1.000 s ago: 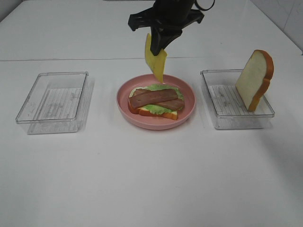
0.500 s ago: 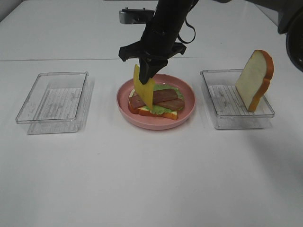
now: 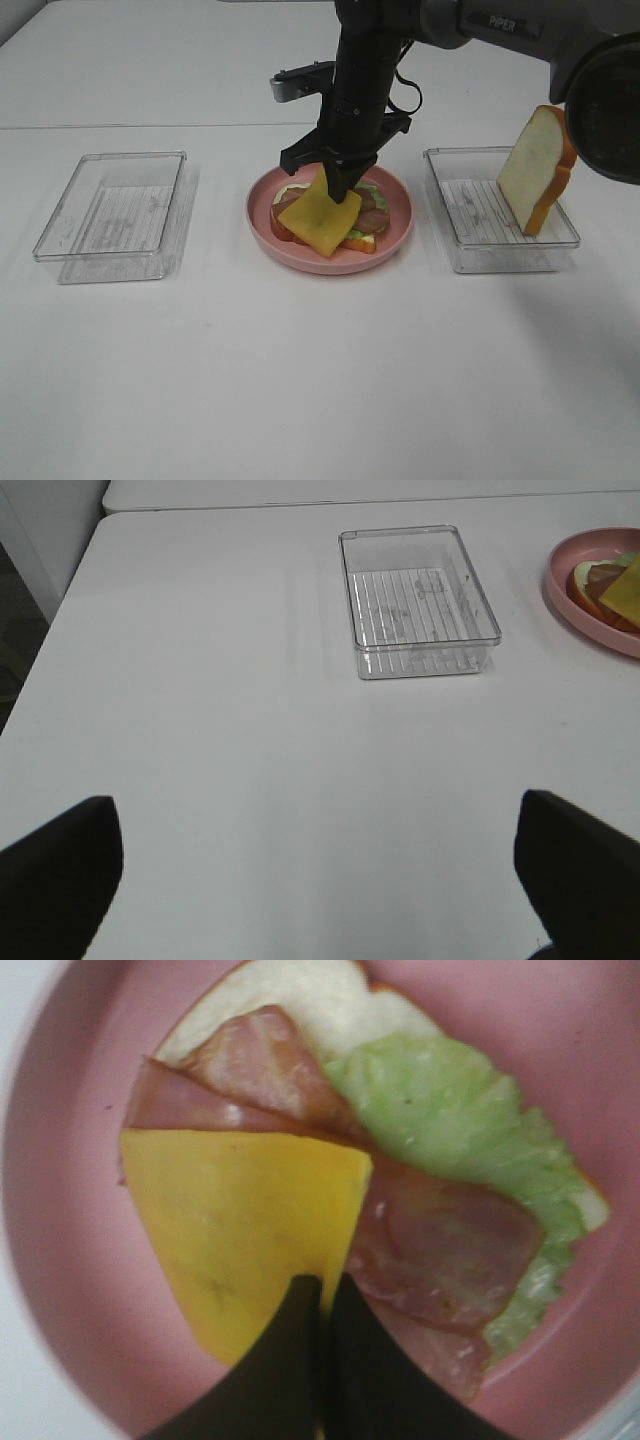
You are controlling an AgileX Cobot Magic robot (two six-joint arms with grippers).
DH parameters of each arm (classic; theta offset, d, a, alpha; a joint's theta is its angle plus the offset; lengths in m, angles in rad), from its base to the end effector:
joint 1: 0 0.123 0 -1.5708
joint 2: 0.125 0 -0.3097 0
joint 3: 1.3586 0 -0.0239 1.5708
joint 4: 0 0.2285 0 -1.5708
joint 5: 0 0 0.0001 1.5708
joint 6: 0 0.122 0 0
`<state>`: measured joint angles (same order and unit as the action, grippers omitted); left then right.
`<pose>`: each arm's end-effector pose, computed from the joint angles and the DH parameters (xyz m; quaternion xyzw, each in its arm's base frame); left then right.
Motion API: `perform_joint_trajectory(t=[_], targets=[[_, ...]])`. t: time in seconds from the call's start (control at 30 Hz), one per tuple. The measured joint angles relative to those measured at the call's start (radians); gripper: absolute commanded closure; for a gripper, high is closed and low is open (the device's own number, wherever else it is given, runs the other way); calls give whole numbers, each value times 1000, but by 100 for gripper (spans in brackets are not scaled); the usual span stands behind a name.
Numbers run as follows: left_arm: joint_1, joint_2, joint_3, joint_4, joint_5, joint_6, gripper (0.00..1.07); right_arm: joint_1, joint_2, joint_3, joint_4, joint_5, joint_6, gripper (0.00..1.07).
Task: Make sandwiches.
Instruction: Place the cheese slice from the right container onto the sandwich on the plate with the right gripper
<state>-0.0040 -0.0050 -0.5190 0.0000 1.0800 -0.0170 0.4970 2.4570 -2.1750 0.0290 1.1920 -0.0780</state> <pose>-0.0253 0.0001 0.2556 -0.0055 0.8520 -0.0055 0.5235 0.4498 0.2477 0.1467 -0.2784 0.9560 0.0327 0.0870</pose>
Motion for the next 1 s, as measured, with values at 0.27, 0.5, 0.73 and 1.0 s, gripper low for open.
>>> perform_joint_trajectory(t=[0.27,0.5,0.73,1.0], targets=[[0,0,0,0,0,0,7,0,0,0,-39,-65,18,107],[0,0,0,0,0,0,7,0,0,0,-62,-75,18,107],[0,0,0,0,0,0,7,0,0,0,-71,-61,18,30],[0,0,0,0,0,0,7,0,-1,0,-99,-23,21,8]])
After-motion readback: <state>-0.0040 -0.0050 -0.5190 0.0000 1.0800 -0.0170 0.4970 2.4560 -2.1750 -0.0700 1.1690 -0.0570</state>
